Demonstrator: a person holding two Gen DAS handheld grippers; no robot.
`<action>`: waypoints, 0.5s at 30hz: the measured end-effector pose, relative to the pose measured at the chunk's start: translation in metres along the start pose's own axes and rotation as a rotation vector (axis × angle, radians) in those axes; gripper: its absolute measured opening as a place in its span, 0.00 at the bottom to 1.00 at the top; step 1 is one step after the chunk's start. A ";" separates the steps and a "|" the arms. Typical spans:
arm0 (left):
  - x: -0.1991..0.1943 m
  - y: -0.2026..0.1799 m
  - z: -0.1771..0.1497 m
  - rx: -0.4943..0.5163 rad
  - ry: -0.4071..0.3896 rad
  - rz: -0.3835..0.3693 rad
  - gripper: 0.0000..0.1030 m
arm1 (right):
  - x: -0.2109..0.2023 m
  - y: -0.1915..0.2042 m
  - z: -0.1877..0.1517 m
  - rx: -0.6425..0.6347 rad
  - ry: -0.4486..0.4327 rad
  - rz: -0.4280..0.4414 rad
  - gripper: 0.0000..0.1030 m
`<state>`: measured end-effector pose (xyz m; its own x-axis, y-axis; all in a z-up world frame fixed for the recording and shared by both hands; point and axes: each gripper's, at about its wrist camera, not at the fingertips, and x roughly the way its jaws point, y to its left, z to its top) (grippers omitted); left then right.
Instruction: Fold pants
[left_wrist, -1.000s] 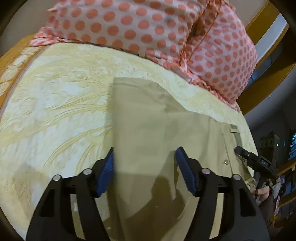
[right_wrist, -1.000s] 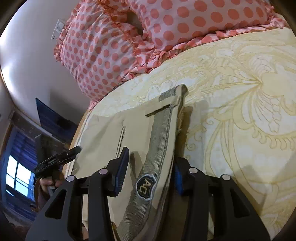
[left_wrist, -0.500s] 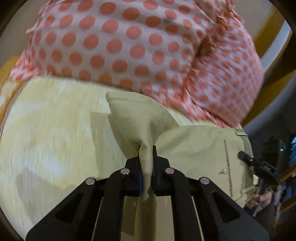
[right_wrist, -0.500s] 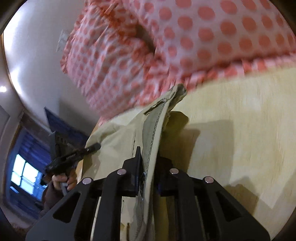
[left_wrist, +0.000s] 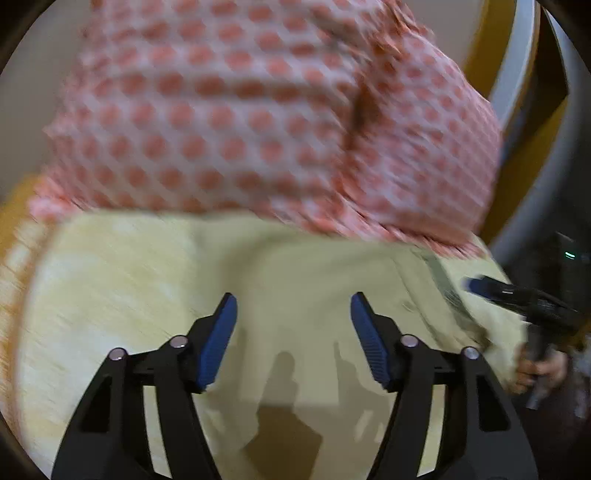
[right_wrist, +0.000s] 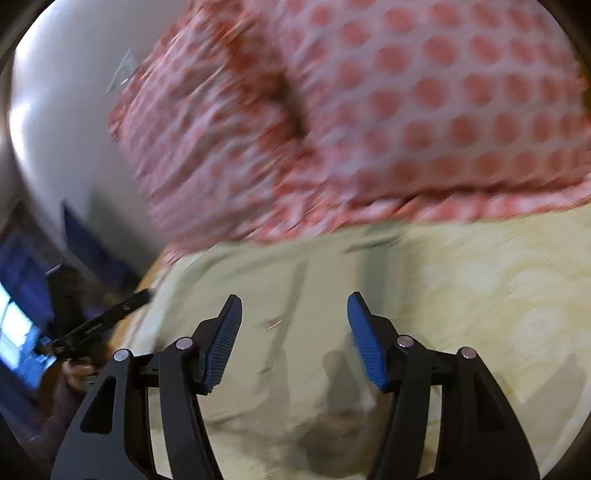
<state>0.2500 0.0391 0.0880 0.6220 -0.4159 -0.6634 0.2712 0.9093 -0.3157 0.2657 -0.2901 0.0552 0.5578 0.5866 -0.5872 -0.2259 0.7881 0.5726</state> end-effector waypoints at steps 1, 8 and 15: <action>0.015 0.000 -0.004 -0.015 0.066 -0.005 0.63 | 0.012 -0.005 -0.005 0.041 0.050 -0.038 0.62; 0.036 -0.008 -0.021 0.009 0.124 0.190 0.61 | -0.004 -0.021 -0.030 0.248 0.021 -0.125 0.71; -0.057 -0.062 -0.112 0.087 -0.028 0.235 0.98 | -0.038 0.071 -0.126 -0.120 -0.041 -0.360 0.99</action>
<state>0.1151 0.0050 0.0694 0.6950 -0.1929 -0.6927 0.1779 0.9795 -0.0943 0.1273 -0.2329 0.0460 0.6495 0.2626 -0.7136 -0.1005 0.9599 0.2617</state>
